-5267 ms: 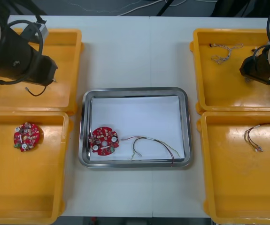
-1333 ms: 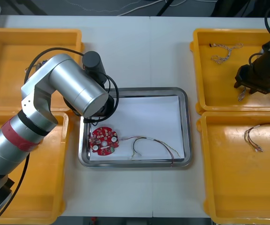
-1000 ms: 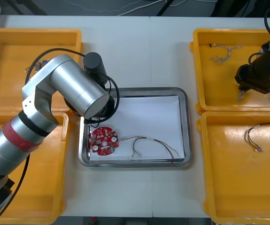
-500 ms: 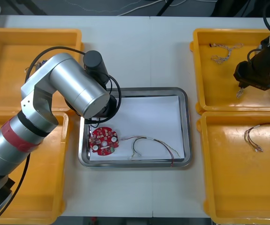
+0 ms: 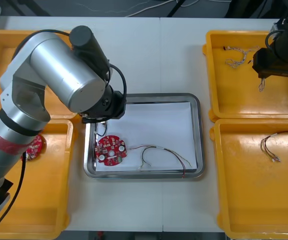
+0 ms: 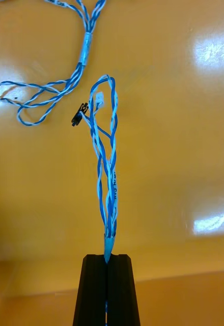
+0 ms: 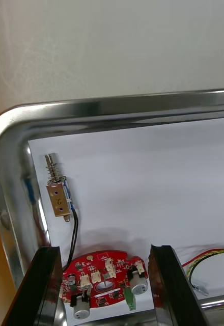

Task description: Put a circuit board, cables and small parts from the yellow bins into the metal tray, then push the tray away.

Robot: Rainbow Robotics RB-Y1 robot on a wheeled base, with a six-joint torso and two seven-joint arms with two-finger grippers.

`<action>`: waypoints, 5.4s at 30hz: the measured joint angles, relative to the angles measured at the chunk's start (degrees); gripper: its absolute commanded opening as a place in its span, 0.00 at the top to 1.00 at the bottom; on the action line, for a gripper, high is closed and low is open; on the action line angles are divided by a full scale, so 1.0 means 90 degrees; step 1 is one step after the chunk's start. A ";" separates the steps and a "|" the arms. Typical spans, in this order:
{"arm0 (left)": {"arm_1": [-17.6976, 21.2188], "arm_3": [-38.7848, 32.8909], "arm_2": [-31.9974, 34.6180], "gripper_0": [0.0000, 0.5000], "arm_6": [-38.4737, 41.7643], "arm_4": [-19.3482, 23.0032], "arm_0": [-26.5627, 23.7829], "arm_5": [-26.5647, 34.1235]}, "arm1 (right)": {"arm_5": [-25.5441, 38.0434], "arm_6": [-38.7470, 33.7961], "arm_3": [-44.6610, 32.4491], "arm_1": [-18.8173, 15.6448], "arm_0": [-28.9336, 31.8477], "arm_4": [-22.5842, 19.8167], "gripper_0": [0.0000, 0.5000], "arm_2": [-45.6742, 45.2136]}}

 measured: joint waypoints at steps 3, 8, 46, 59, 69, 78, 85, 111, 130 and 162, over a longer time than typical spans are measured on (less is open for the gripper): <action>0.0124 -0.0055 0.0189 0.00 0.0000 0.0123 -0.0023 0.0013 | 0.0293 0.0013 -0.0281 -0.0025 0.0000 -0.0009 1.00 0.0000; 0.0306 -0.0092 0.0478 0.00 0.0000 0.0223 -0.0059 0.0019 | 0.0824 0.0751 -0.0653 -0.0034 0.0000 -0.0063 1.00 -0.0071; 0.1627 0.0194 0.1521 0.00 -0.0340 0.0035 -0.0289 -0.0200 | 0.2001 0.4796 -0.3217 0.0601 0.0000 -0.0321 1.00 -0.0176; 0.1975 0.0224 0.1920 0.00 -0.0433 -0.0112 0.0143 -0.0260 | 0.1981 0.5396 -0.3482 0.1214 0.0001 -0.0109 1.00 0.1219; 0.2019 0.0322 0.2100 0.00 -0.0620 -0.0111 0.0241 -0.0260 | 0.1154 0.5396 -0.3233 0.1664 0.0001 0.0122 1.00 0.2078; 0.2023 0.0753 0.2261 0.00 -0.0621 0.0104 0.0245 -0.0349 | 0.0088 0.5396 -0.2511 0.1896 0.0001 0.0198 1.00 0.2912; 0.2021 0.1121 0.2402 0.00 -0.0621 0.0053 0.0245 -0.0499 | -0.0295 0.5396 -0.2193 0.1906 0.0001 0.0141 1.00 0.3446; 0.1029 0.2740 0.2553 0.00 0.0454 -0.0889 -0.0463 -0.0694 | -0.0415 0.5541 -0.1886 0.1881 0.0001 -0.0184 0.00 0.3757; 0.0441 0.3843 0.2777 0.00 0.0454 -0.1319 -0.0921 -0.1596 | 0.0866 0.5097 -0.2612 0.1838 0.0001 -0.0311 0.00 0.2816; 0.0109 0.4694 0.2999 0.00 0.0454 -0.1363 -0.0921 -0.2377 | 0.1982 -0.1297 -0.3516 0.0888 0.0001 -0.1129 0.00 0.0893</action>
